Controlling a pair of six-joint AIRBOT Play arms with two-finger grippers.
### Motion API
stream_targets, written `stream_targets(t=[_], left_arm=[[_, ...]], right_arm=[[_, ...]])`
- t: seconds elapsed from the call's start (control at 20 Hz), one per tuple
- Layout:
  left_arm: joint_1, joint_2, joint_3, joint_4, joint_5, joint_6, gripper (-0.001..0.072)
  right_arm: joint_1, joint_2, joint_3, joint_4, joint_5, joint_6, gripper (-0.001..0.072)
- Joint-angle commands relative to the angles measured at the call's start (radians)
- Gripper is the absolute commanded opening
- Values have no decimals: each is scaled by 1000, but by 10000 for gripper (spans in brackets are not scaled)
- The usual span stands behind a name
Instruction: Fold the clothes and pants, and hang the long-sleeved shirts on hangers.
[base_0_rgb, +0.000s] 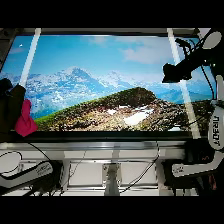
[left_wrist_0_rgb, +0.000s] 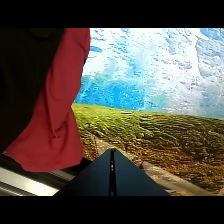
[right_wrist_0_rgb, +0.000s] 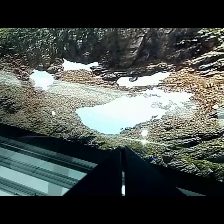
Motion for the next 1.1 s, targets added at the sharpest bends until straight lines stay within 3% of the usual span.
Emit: stream_targets(t=[0.0, 0.15, 0.4, 0.6, 0.65, 0.75, 0.8, 1.05], left_arm=[[1, -1, 0, -2, 0, 0, 20], [1, -3, -1, 1, 0, 1, 20], [-1, -68, -4, 188, 0, 0, 20], [-1, -167, -4, 225, 4, 0, 37], [-2, -197, -4, 239, 5, 1, 138], [-1, -249, -4, 289, 6, 1, 579], [-1, -272, -4, 326, 11, 0, 614], [-1, -344, -4, 494, 53, 1, 613]], right_arm=[[-1, 0, 0, 0, 0, 0, 22], [-1, 0, 0, 0, 0, 0, 22], [-1, 0, 0, 0, 0, 0, 22], [-1, 0, 0, 0, 0, 0, 22], [-1, 0, 0, 0, 0, 0, 22], [-1, 0, 0, 0, 0, 0, 22], [-1, 0, 0, 0, 0, 0, 22], [-1, 0, 0, 2, -2, 0, 23]])
